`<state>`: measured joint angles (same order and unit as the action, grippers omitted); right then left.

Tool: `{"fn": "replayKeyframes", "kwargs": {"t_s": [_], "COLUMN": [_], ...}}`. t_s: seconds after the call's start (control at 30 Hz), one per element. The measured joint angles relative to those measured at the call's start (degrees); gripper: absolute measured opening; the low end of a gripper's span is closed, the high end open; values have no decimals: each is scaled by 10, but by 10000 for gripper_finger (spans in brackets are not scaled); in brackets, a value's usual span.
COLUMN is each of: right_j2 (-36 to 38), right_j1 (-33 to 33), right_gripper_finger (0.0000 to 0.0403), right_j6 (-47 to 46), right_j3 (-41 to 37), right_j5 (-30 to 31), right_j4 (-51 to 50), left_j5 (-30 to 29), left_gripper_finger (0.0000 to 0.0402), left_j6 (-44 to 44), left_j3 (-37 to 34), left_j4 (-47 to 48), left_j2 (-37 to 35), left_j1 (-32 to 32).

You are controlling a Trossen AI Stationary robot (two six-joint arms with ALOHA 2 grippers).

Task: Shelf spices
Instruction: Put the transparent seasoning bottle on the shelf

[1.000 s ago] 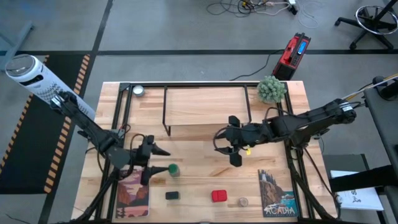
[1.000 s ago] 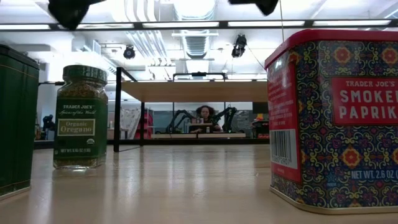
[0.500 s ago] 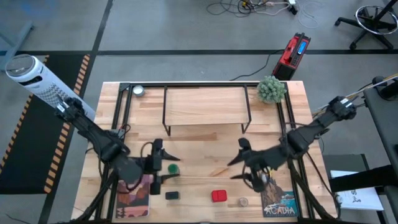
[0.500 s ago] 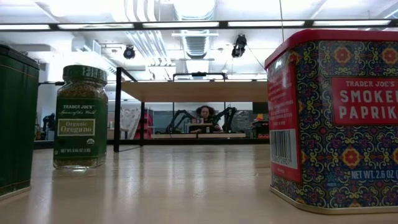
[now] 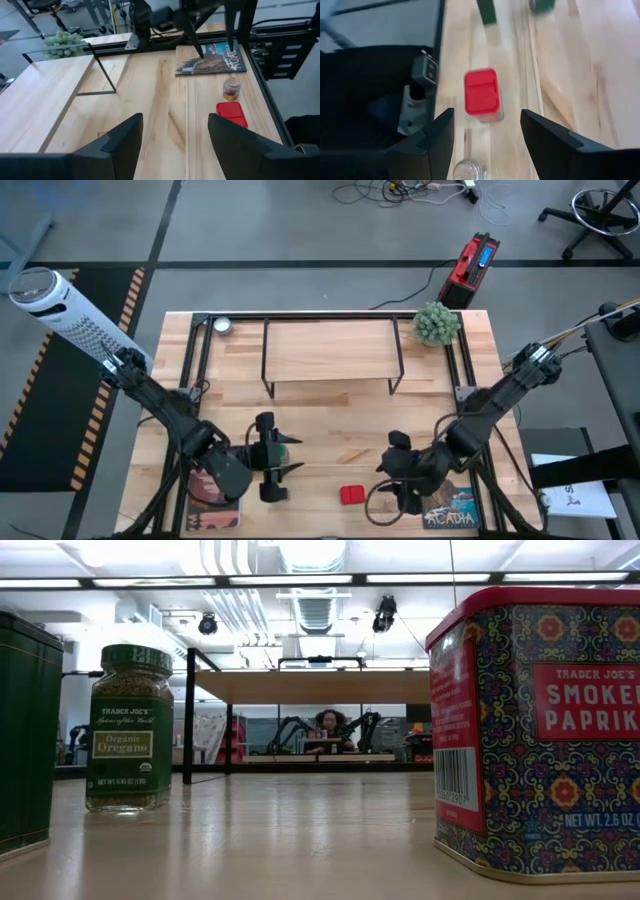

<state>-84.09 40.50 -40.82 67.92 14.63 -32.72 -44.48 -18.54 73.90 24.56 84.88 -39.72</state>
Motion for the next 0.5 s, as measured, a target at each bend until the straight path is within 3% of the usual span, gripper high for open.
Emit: {"fn": "replayKeyframes", "kwargs": {"t_s": [0.5], "right_j2": [-102], "right_j1": [8], "right_gripper_finger": [204], "right_j6": [-65], "right_j3": [2], "right_j5": [-56], "right_j4": [-15], "left_j5": [-30], "left_gripper_finger": [212], "left_j6": [-22], "left_j3": [-5], "left_j4": [49], "left_j2": [-26], "left_j1": [31]}}
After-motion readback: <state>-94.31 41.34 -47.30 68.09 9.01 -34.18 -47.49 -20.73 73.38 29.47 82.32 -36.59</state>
